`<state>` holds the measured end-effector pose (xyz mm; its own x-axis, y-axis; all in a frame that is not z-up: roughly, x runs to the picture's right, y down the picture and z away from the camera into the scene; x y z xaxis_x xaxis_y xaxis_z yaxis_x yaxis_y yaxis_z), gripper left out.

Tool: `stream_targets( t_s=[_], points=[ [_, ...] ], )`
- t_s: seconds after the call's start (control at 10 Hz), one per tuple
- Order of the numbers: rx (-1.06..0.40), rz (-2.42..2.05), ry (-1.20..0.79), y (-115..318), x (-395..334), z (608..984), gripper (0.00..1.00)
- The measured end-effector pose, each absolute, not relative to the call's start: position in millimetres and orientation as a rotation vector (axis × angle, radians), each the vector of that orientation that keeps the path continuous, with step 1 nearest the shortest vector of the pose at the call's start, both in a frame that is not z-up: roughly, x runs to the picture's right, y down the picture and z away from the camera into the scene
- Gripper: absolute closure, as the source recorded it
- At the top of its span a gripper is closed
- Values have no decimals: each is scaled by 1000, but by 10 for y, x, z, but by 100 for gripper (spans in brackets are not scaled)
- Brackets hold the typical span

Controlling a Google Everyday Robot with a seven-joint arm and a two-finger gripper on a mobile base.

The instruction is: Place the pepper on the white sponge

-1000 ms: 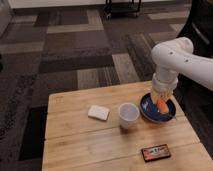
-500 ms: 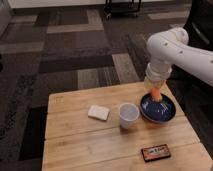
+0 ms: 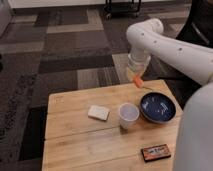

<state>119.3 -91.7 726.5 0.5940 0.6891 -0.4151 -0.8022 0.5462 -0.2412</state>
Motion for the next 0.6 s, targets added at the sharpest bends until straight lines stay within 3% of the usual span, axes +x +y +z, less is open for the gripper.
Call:
stream_targets(
  t_s=[0.2,0.6],
  points=[
    [-415,773,252,-968,708,7259,100],
    [-442,535,150,-453,-148,7170,100]
  ],
)
